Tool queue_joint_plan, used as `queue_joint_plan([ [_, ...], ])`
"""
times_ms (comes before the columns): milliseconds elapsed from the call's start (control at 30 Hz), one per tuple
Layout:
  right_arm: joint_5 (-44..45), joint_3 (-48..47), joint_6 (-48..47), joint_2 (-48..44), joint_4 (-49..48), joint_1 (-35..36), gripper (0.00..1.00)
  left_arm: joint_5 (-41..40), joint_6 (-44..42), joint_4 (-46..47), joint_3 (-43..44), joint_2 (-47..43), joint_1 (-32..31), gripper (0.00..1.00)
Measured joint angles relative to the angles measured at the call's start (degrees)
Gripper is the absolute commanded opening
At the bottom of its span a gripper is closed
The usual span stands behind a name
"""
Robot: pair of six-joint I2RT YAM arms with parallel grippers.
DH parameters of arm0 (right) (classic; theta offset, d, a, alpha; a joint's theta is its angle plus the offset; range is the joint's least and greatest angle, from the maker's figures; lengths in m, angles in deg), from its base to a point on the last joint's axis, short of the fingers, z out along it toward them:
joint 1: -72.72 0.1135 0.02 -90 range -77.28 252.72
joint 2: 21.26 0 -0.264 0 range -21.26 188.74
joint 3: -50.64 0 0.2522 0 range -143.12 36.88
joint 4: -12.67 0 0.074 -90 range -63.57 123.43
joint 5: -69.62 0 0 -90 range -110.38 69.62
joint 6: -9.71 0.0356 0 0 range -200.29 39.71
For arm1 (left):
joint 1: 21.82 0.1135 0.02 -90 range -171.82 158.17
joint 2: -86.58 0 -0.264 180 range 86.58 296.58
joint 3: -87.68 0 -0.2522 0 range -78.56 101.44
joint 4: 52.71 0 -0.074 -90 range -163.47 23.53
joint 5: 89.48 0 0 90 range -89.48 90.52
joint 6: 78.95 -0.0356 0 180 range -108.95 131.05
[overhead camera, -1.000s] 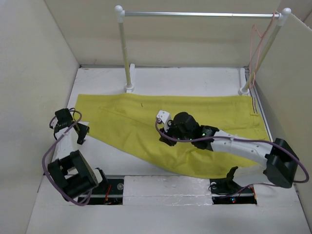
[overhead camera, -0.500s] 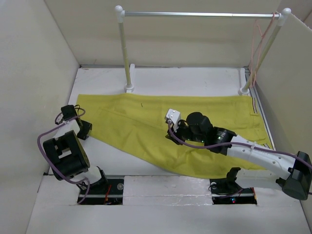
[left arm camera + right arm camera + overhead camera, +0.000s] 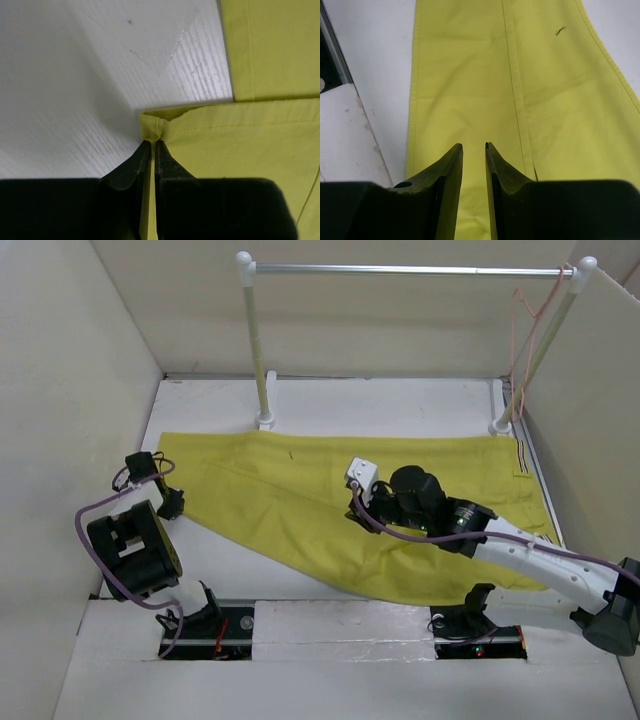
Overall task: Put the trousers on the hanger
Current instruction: Fold the trousers at the center of the board.
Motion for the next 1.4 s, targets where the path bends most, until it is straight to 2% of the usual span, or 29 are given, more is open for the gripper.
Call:
queue_joint_plan([
  [100, 0.02, 0.00, -0.02, -0.68, 1.57, -0.33, 0.31, -1.03, -0.66, -2.21, 0.07, -1.38, -0.02, 0.00],
  [167, 0.22, 0.02, 0.04, -1.44, 3.26, -0.72, 0.31, -2.10, -0.94, -5.33, 0.04, -5.53, 0.02, 0.00],
  [300, 0.46, 0.46, 0.74, -3.06, 6.62, -2.82, 0.34, -3.74, -0.81, -12.48, 1.29, -23.15, -0.04, 0.00],
  [333, 0.48, 0.90, 1.07, -3.39, 7.45, -3.58, 0.34, -4.48, -0.35, -15.17, 3.13, -27.12, -0.07, 0.00],
  [367, 0.48, 0.90, 1.07, -3.39, 7.45, -3.58, 0.39, -6.32, 0.85, -19.45, 5.07, -29.57, -0.04, 0.00],
  [433, 0.24, 2.99, 1.68, -3.87, 10.12, -6.38, 0.42, -8.13, 1.79, -21.73, 10.97, -34.60, -0.20, 0.00],
  [567, -3.17, 6.16, 1.64, -4.76, 13.16, -13.27, 0.47, -14.34, 4.02, -31.17, 19.45, -36.72, -1.73, 0.00],
  [667, -5.90, 6.91, 1.27, -4.59, 15.19, -18.84, 0.48, -18.14, 4.46, -34.32, 24.39, -36.70, -3.04, 0.00],
  [867, -9.62, 6.91, 1.11, -5.44, 18.14, -30.12, 0.48, -18.45, 4.63, -35.67, 24.90, -39.08, -6.16, 0.00],
  [967, -8.07, 6.91, 1.57, -7.74, 20.04, -37.18, 0.44, -17.53, 4.63, -35.74, 24.96, -40.19, -10.21, 0.00],
  [1067, -6.16, 6.95, 2.64, -9.86, 21.38, -45.16, 0.20, -14.75, 4.61, -35.23, 24.98, -41.62, -14.51, 0.00],
  [1100, -5.49, 6.95, 2.95, -10.12, 21.88, -47.87, 0.00, -13.97, 4.61, -34.95, 24.98, -42.25, -15.87, 0.00],
  [1133, -4.39, 6.95, 3.23, -10.01, 22.36, -50.40, 0.00, -13.33, 4.59, -34.62, 24.96, -42.88, -17.16, 0.00],
  [1267, -2.29, 6.99, 3.93, -6.91, 24.02, -60.92, 0.00, -11.54, 3.96, -32.92, 25.09, -44.68, -21.24, 0.00],
  [1300, -1.40, 7.04, 4.02, -5.81, 24.22, -64.00, 0.09, -10.75, 3.76, -32.46, 25.22, -44.96, -21.62, 0.00],
  [1400, 1.51, 7.06, 4.15, -1.99, 24.52, -74.49, 0.26, -10.03, 3.19, -30.27, 25.35, -45.62, -23.06, 0.00],
])
